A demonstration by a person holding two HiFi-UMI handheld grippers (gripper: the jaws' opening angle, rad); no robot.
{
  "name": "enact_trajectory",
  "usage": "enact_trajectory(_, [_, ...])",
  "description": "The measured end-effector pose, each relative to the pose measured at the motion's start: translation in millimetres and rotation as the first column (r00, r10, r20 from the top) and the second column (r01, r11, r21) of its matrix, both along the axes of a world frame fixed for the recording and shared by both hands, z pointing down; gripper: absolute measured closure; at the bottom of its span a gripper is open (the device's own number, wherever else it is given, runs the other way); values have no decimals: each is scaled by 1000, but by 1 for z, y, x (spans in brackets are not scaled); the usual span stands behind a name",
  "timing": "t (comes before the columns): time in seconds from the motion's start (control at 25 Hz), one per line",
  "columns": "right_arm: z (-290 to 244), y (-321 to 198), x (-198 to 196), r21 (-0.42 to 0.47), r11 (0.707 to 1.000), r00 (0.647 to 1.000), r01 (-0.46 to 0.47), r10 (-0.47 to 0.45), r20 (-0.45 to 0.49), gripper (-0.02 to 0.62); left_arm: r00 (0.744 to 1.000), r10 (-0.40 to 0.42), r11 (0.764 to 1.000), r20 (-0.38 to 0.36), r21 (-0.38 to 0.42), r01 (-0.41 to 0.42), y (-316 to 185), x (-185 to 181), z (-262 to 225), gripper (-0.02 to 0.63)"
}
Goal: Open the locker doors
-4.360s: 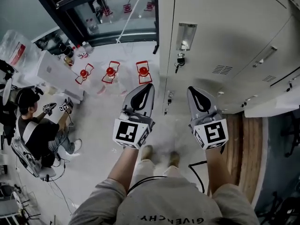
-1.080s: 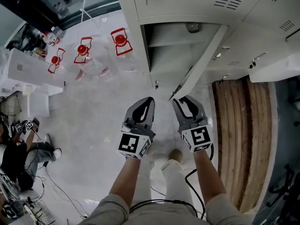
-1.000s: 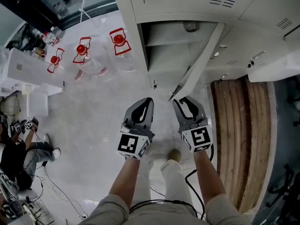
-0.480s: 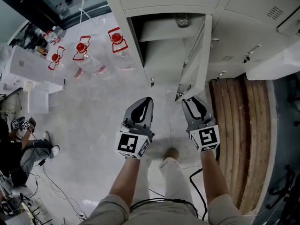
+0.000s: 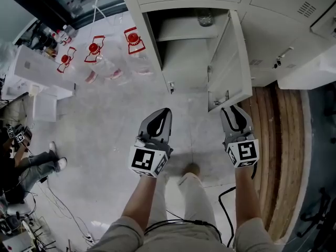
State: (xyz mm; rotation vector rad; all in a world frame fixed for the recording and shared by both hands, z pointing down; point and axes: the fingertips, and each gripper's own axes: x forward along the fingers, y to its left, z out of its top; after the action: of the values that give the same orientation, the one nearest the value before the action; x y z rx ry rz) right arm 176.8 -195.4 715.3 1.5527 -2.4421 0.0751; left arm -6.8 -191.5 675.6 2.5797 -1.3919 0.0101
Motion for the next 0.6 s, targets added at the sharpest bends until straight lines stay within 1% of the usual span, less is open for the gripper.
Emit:
enact_trajectory(0.28, [1, 4, 28, -6, 997, 997, -74, 74, 18, 483, 1000, -15, 1000, 7, -1, 15, 8, 2, -1, 607])
enact_trajectory(0.6, [2, 4, 61, -19, 986, 984, -167, 168, 58, 492, 1000, -26, 1000, 18, 6, 26, 15, 2, -1, 607])
